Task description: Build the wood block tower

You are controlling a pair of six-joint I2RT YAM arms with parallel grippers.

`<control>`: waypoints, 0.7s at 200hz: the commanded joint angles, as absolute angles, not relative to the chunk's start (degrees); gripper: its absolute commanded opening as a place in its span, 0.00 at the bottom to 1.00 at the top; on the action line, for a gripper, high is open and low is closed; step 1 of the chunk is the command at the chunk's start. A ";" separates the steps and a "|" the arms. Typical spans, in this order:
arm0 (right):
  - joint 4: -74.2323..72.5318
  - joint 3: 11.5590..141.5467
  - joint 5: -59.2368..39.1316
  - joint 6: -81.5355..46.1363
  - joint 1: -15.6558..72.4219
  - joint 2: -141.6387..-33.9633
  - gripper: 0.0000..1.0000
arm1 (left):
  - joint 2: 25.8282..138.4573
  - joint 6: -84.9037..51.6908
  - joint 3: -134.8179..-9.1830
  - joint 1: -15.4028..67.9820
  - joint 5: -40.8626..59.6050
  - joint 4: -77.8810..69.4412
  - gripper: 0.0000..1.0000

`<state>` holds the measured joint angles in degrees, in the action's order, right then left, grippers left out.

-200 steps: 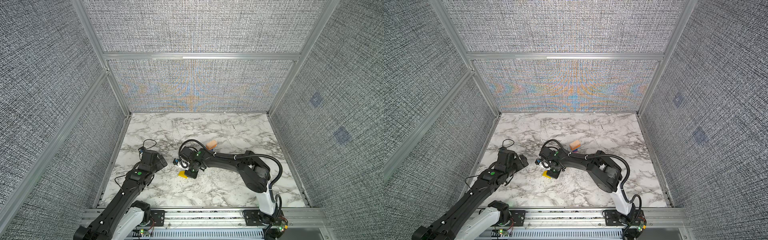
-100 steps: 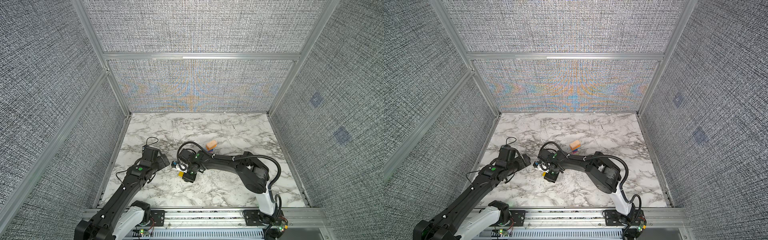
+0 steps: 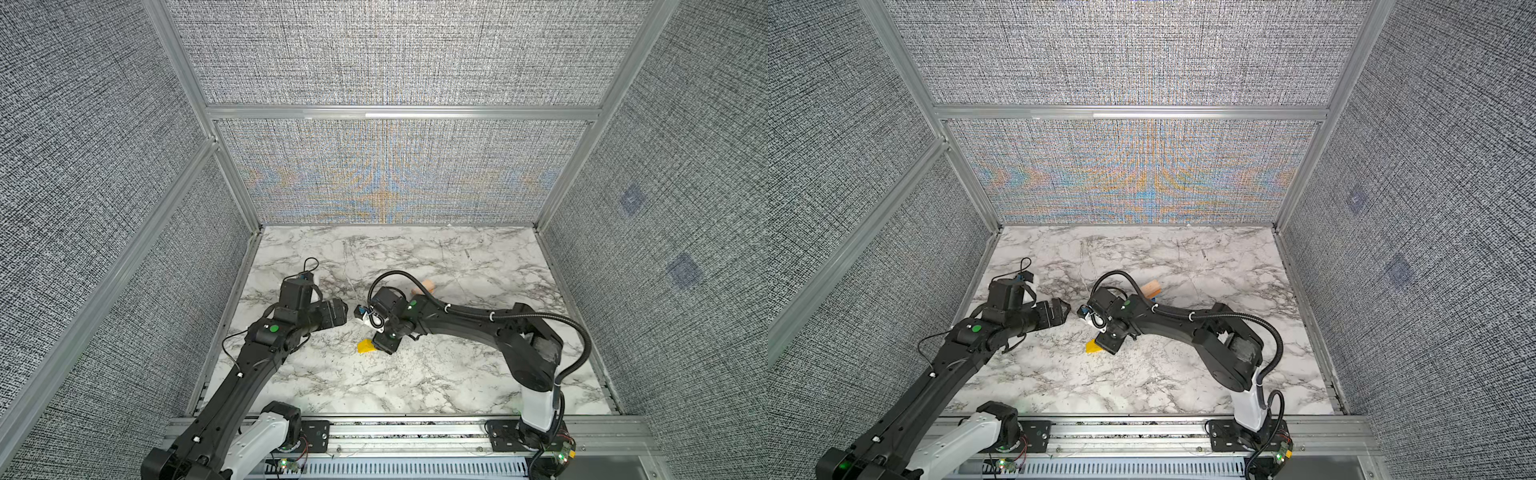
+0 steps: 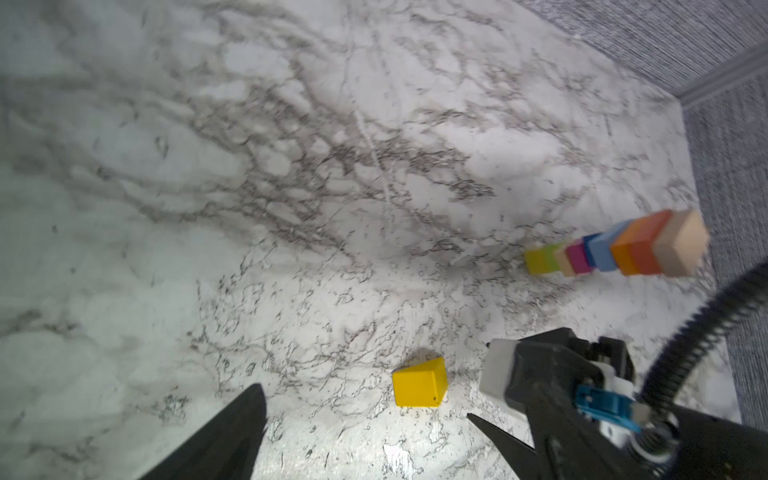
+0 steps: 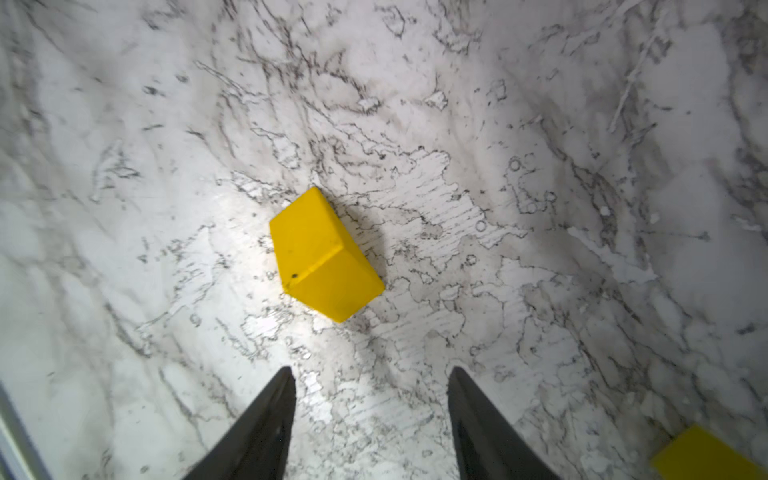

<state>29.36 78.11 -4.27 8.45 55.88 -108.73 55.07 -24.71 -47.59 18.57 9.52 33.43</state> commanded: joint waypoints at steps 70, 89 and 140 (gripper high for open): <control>11.06 59.80 -16.15 -10.60 45.82 -82.26 0.62 | 61.23 15.90 -51.32 18.53 17.91 40.90 0.99; 3.98 53.72 -22.02 -15.59 41.45 -77.38 0.62 | 60.79 20.25 -47.92 18.56 17.73 38.44 0.99; 2.18 48.58 -19.02 -19.30 37.61 -65.26 0.65 | 55.77 35.32 -40.82 21.49 24.02 37.36 0.91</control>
